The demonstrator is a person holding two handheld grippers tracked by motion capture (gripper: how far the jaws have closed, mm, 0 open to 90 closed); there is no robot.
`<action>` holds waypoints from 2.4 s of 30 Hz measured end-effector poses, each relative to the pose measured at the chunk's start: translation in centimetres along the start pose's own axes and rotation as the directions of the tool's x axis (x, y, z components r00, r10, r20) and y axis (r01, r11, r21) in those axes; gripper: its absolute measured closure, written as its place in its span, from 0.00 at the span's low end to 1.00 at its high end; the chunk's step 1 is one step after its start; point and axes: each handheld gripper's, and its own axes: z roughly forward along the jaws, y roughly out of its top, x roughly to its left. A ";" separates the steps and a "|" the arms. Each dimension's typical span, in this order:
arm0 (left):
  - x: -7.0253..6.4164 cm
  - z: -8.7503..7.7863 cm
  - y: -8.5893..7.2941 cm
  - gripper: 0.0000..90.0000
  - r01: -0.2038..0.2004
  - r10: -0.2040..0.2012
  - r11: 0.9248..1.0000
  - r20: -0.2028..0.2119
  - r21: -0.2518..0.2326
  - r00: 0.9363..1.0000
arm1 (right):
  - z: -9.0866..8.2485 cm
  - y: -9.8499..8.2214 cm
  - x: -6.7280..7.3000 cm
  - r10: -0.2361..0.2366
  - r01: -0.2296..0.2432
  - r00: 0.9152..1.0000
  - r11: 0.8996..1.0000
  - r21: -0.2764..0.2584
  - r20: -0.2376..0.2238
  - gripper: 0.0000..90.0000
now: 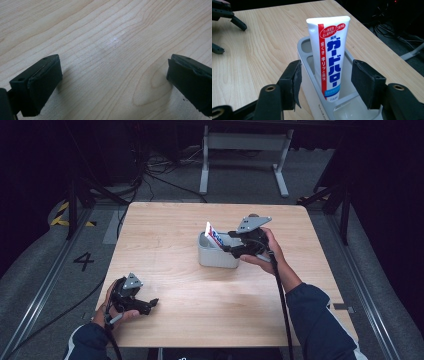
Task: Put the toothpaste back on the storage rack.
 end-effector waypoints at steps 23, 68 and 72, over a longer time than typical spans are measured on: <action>0.0 0.0 0.0 0.01 0.000 0.000 1.000 0.000 0.000 1.000 | -3.9 -2.3 0.2 -0.012 0.009 0.997 0.999 0.039 0.074 0.38; 0.0 0.0 0.0 0.01 0.004 -0.004 1.000 -0.003 0.000 1.000 | -7.9 -13.6 0.6 0.063 -0.096 0.981 0.979 0.178 0.181 0.34; 0.0 0.0 0.0 0.01 0.004 -0.004 1.000 -0.004 0.001 1.000 | -8.5 -15.2 0.6 0.087 -0.123 0.977 0.975 0.183 0.195 0.33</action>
